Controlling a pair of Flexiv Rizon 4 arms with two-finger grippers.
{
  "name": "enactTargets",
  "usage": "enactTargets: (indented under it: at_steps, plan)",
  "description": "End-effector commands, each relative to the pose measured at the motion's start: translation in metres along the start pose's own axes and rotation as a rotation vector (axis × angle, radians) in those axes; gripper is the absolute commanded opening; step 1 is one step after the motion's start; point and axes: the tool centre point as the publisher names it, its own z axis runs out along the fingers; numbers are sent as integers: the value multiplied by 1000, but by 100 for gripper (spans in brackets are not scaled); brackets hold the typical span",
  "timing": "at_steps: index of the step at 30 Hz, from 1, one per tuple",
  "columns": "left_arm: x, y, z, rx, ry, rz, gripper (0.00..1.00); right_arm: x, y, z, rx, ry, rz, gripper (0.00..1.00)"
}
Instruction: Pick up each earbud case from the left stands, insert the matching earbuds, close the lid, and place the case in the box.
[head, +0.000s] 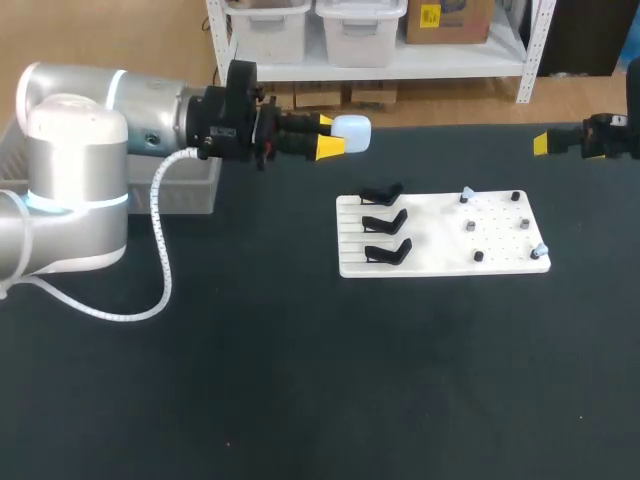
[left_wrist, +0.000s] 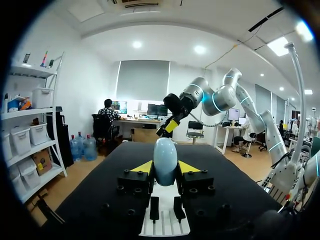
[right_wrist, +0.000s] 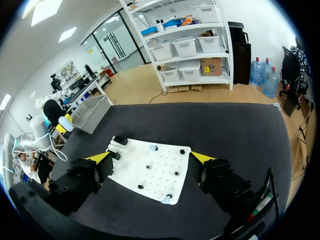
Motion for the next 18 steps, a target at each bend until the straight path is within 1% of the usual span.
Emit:
enactTargets:
  at_steps: [1,4,6,7,8,11,12,14,18]
  plan:
    - [0,1,0,1,-1,0,0,0,6,-3,-7,-11,6,100]
    - [0,1,0,1,-1,0,0,3,16,-7,3,-27,-18,100]
    - [0,1,0,1,-1,0,0,8,28,-13,-8,-41,-36,100]
    - [0,1,0,1,-1,0,0,12,37,-16,-25,-44,-43,100]
    - [0,1,0,1,-1,0,0,13,42,-18,-26,-44,-50,100]
    - [0,1,0,1,-1,0,0,17,66,-26,-32,-54,-94,100]
    - [0,1,0,1,-1,0,0,17,74,-29,-28,-56,-116,100]
    - [0,1,0,1,-1,0,0,17,88,-35,11,-91,-162,100]
    - [0,1,0,1,-1,0,0,19,115,-39,9,-96,-207,100]
